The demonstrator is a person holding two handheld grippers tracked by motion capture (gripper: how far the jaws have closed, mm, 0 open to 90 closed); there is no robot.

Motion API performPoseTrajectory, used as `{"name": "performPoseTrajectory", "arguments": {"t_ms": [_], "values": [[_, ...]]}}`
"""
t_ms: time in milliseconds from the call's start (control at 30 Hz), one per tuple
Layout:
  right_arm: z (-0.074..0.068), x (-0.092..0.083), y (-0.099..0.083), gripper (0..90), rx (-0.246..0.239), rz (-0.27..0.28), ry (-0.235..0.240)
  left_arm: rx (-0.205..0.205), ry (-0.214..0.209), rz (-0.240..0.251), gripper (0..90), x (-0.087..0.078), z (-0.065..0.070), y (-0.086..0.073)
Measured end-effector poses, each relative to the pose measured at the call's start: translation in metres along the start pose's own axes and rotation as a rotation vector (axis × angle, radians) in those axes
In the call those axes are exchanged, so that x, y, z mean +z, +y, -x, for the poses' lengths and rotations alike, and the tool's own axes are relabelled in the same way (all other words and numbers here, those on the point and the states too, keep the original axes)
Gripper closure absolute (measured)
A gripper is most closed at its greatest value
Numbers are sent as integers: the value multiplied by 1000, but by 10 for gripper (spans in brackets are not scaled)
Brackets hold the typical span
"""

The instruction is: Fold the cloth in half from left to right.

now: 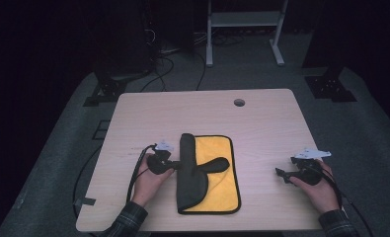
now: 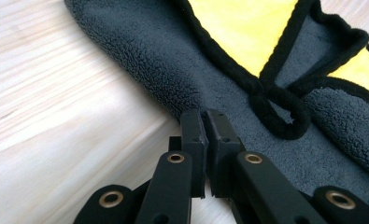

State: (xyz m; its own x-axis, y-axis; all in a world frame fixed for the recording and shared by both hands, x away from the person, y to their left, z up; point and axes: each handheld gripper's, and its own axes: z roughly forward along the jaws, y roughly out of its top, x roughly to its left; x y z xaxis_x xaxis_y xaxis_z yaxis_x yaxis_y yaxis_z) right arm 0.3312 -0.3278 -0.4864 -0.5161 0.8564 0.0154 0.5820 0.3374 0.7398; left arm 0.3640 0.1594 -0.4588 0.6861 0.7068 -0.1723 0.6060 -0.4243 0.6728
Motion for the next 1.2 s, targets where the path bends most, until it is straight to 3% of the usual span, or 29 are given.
{"name": "performPoseTrajectory", "arguments": {"t_ms": [200, 367, 500, 667, 867, 1200], "values": [[-1, 1, 0, 142, -8, -7, 7, 0, 33, 29, 671, -14, -7, -7], [1, -4, 1, 394, 9, 7, 10, 7, 70, 29, 482, -26, -11, -19], [2, -6, 5, 452, 18, 1, 12, 32, 81, 28, 365, -33, -13, -27], [-3, -8, 15, 497, 16, 20, 45, 22, 86, 23, 250, -40, -17, -40], [-11, -9, 29, 511, -11, 42, 70, 43, 99, 23, 206, -44, -20, -51], [-26, -2, 52, 496, -50, 65, 132, 61, 81, 34, 158, -44, -23, -55]]}}
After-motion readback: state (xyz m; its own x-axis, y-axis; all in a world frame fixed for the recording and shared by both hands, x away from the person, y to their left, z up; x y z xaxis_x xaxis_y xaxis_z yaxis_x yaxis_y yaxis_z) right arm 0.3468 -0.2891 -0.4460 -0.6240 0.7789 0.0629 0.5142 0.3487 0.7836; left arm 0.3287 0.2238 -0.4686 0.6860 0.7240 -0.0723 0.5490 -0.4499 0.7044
